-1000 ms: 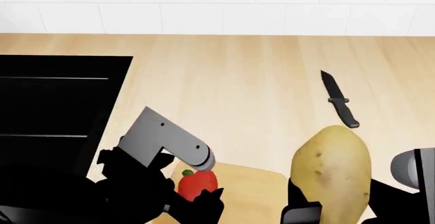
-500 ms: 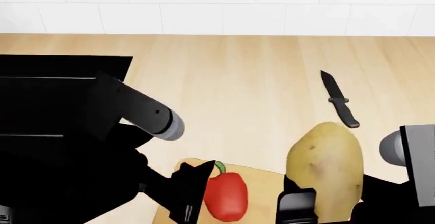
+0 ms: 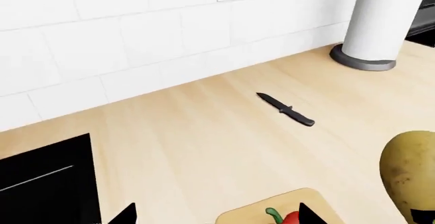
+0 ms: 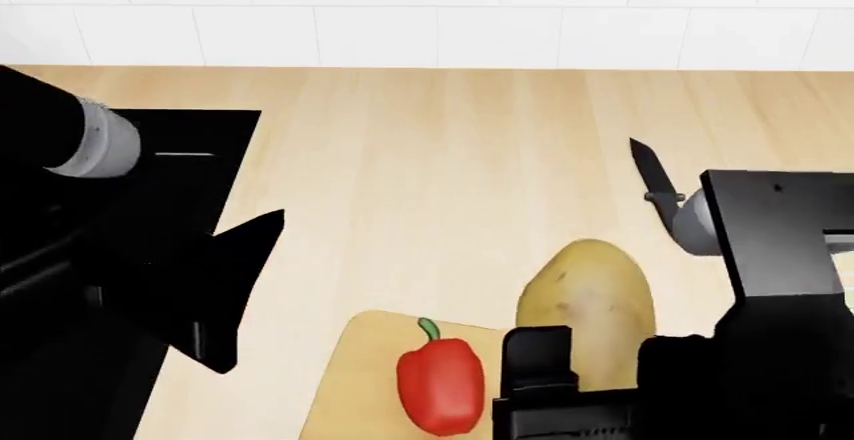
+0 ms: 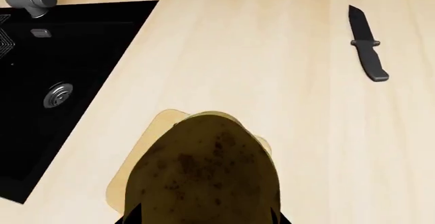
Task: Pick the vegetables from the sink and place them on the cutting board.
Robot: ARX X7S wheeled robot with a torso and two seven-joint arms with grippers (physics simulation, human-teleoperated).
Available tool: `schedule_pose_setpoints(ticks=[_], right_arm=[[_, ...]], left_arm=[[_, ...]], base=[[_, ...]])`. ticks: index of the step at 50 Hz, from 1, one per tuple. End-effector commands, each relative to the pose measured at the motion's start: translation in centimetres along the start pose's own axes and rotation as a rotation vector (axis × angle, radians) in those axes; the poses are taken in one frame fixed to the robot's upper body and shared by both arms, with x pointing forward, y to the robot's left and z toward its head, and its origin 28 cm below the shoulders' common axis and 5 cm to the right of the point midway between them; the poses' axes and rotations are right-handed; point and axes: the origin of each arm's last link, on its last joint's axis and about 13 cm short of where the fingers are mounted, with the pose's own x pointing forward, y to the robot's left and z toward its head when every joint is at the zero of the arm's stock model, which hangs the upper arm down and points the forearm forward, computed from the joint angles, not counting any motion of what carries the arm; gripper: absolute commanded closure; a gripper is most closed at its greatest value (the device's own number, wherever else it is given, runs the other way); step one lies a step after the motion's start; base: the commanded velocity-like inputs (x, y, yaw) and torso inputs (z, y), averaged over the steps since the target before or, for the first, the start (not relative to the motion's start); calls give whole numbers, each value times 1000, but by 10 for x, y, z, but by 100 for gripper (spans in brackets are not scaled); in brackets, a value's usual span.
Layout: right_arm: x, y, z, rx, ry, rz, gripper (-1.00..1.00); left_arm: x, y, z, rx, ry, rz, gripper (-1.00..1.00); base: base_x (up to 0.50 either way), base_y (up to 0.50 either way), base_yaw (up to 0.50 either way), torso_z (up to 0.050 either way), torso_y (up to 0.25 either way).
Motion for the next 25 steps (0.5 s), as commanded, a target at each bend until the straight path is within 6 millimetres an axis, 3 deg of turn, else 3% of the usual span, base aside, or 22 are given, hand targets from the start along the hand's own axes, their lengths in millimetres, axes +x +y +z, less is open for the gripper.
schedule_pose_setpoints(ticks=[1,7,21,25], right_arm=[[12,4,23,8,61,73,100],[24,4,25,15,112,64,100],[41,3,33,33,173,68,100],[47,0,36,49,179,65,100]], left_arm=[[-16,11,15,-42,-94,20,-100],[-24,15,13,-56,-111,31,-100],[-18,15,10,-82,-121,61,-100],[-25,22,6,-87,-116,70,-100]], base=[[0,0,0,0,0],[0,0,0,0,0],[0,0,0,0,0],[0,0,0,0,0]])
